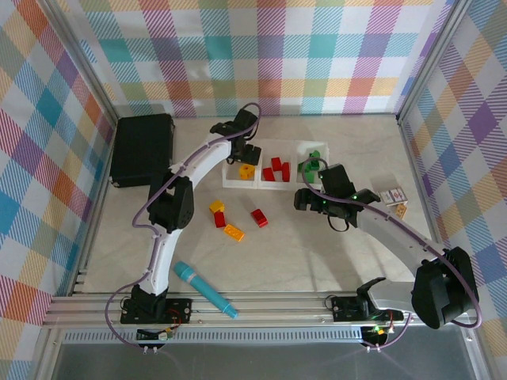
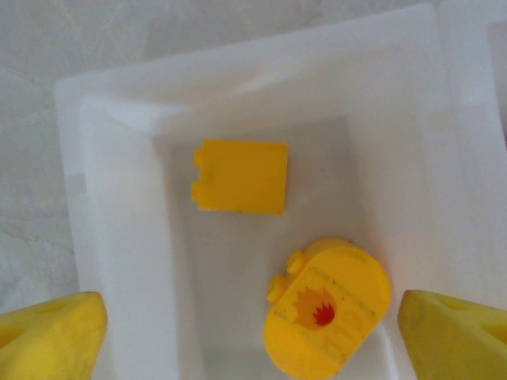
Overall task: Sort the legos into containers by color
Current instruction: Place the lego in the container, then pick up the lego from the center of the table.
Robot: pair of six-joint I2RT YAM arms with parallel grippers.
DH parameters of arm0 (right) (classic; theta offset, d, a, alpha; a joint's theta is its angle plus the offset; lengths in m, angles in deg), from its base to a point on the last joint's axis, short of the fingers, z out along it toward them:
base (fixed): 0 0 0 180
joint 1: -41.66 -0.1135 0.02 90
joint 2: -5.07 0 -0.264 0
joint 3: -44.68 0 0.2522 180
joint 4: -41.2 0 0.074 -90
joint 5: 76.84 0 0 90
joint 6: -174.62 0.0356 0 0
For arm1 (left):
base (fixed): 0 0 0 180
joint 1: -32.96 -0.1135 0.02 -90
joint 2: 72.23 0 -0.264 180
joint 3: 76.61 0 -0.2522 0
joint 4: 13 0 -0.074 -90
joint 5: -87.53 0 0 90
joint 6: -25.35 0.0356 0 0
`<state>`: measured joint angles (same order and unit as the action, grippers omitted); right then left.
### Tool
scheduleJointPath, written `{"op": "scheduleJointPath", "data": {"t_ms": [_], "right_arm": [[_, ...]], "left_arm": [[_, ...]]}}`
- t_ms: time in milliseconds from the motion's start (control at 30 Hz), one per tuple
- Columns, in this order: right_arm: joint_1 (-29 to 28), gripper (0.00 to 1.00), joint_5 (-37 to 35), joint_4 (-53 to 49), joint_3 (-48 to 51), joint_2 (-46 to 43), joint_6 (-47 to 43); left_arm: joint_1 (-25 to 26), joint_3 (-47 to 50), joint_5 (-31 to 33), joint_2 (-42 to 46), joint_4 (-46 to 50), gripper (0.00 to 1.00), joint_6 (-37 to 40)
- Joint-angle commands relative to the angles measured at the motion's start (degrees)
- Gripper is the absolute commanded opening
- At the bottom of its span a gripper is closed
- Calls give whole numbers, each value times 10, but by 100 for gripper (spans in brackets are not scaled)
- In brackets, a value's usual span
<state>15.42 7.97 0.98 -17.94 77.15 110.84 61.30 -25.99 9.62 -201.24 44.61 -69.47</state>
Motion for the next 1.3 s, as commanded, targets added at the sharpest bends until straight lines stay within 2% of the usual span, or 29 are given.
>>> {"op": "scheduleJointPath", "data": {"t_ms": [0,200,367,600,733,933,1100,1267], "right_arm": [[3,98,68,0,-19,36,-18],[-21,94,156,-31,-66,108,-20],[-84,94,99,-63,-115,157,-33],[-130,95,86,-59,-165,242,-44],[-155,94,71,-81,-216,297,-65],[-190,95,25,-123,-287,363,-93],[-205,95,11,-138,-316,398,-100],[-224,98,-11,-162,-344,428,-111]], "left_arm": [[-1,63,-29,83,-56,100,-4],[-2,233,-67,213,-150,100,-36],[-5,391,-82,333,-230,100,-80],[-8,562,-64,507,-300,100,-168],[-8,627,-60,598,-317,100,-195],[-9,680,-24,715,-316,100,-189],[-10,703,-5,754,-307,100,-179],[-9,717,-2,754,-297,100,-178]]}}
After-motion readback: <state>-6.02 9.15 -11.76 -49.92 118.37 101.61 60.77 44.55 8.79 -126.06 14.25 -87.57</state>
